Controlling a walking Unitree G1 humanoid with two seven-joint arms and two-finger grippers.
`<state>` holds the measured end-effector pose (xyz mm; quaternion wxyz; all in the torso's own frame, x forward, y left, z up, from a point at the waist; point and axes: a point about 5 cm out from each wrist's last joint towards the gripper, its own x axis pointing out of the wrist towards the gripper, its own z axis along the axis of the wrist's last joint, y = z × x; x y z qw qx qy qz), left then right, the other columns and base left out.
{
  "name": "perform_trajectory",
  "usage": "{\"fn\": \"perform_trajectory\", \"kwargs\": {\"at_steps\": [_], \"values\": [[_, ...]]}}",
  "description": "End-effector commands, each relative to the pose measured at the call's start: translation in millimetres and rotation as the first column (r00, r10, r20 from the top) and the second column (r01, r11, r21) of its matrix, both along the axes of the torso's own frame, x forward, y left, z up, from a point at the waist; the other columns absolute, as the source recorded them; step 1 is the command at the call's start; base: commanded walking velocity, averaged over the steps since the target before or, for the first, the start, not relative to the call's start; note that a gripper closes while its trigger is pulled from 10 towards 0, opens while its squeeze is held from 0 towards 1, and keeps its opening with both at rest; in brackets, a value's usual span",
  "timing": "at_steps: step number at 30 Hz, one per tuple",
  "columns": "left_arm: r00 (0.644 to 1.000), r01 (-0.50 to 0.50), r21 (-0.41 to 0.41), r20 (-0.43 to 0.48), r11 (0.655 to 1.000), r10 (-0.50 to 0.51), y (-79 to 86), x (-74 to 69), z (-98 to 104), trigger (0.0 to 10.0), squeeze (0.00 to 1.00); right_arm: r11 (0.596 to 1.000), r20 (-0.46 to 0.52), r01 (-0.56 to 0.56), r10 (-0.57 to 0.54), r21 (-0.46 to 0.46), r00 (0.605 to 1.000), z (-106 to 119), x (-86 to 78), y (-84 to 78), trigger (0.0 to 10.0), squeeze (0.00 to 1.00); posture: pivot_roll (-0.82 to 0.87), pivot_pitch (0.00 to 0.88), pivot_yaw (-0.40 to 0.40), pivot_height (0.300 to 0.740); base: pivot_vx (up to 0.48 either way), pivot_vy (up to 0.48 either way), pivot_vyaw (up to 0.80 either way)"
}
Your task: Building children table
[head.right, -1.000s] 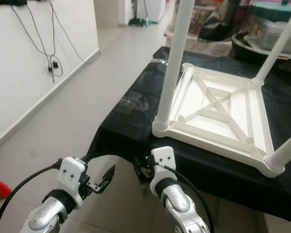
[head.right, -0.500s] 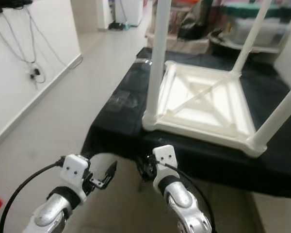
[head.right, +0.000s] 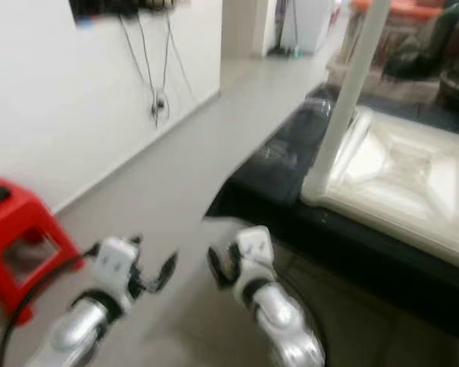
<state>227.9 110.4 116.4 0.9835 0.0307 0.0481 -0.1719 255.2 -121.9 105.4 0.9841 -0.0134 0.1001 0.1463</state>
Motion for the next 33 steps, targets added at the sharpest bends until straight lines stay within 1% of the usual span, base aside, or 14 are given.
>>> {"fn": "perform_trajectory", "kwargs": {"at_steps": [1,5,18,22,33], "values": [[1.0,0.011,0.006,0.011,1.0,-0.011,-3.8,0.1,1.7,10.0,0.0,1.0,0.009,0.025,-0.025,-0.013,1.0,0.5,-0.2,-6.2,10.0,0.0,0.06,0.033,-0.044,0.74,0.0,0.0,0.0],[1.0,0.013,0.004,0.024,1.0,-0.013,-5.2,-0.4,3.2,10.0,0.0,1.0,0.013,0.029,-0.029,0.005,0.999,2.0,0.0,-4.4,10.0,0.0,0.05,0.032,-0.043,0.74,0.0,0.0,-0.79],[1.0,0.006,0.002,0.02,1.0,-0.006,-6.3,2.7,1.1,10.0,0.0,1.0,0.028,0.011,-0.011,0.004,1.0,1.0,2.2,0.3,10.0,0.0,0.05,0.007,-0.043,0.74,0.0,0.0,-0.79],[1.0,0.002,0.024,0.015,1.0,-0.002,-5.8,4.1,-1.7,10.0,0.0,1.0,0.027,0.014,-0.014,0.004,1.0,-0.4,2.9,0.7,10.0,0.0,0.05,0.0,-0.041,0.74,0.0,0.0,-0.79],[1.0,0.0,0.031,0.011,1.0,-0.001,-5.2,7.6,-5.6,10.0,0.0,1.0,0.028,0.001,-0.001,0.016,1.0,-3.0,6.5,7.3,10.0,0.0,0.05,0.0,-0.039,0.74,0.0,0.0,-0.79]]}}
